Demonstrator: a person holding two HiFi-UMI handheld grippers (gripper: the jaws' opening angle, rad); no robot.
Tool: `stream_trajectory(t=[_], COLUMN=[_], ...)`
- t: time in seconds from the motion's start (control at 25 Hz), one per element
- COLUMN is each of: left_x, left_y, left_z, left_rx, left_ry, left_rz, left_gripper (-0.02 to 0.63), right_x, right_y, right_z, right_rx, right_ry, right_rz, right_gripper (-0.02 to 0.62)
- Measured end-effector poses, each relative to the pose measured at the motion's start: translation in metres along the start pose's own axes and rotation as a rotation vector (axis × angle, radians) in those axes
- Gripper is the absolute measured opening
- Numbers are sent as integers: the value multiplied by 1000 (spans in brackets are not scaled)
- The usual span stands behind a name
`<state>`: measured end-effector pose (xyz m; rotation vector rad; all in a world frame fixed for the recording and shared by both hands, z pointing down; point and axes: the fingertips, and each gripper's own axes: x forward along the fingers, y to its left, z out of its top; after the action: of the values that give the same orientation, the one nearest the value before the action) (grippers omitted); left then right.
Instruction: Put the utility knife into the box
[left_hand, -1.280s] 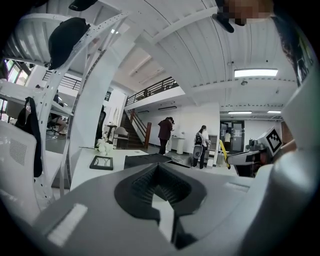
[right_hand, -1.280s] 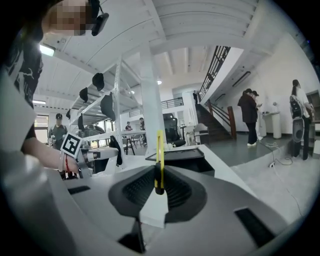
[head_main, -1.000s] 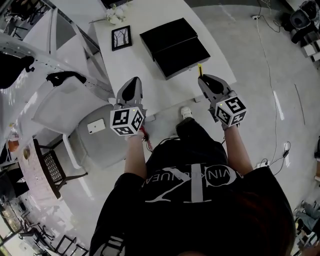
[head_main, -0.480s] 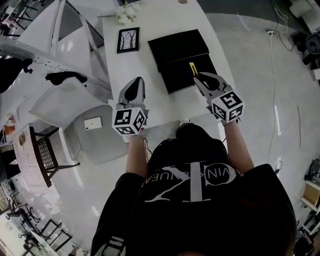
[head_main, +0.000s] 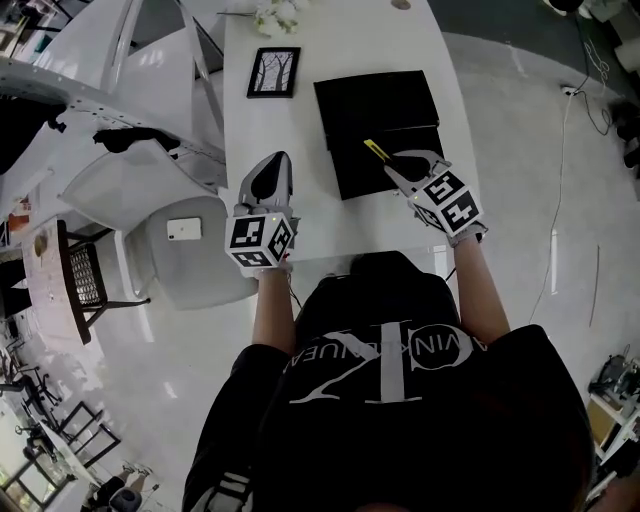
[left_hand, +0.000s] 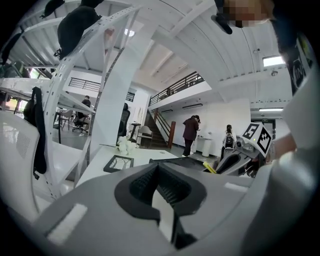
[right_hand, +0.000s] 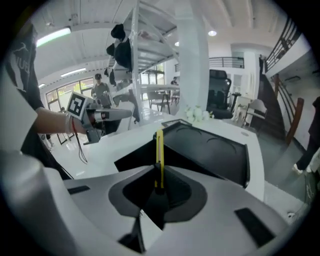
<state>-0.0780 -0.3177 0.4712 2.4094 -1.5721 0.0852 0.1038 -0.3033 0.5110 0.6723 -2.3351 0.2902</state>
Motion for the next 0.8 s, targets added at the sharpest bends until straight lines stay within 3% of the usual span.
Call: stream_trajectory(t=[0.32,0.8], left_x=[7,2], left_y=[-1,11], left_z=[-13,-23], left_rx=[13,-7], left_ry=[52,86], left_rz=[39,111], left_gripper=[11,11], right_x=[32,52], right_y=[-2,7], right_z=[-26,-45], right_rx=[-142,-167], right_ry=[267,420], right_rz=[106,247], right_gripper=[63,63])
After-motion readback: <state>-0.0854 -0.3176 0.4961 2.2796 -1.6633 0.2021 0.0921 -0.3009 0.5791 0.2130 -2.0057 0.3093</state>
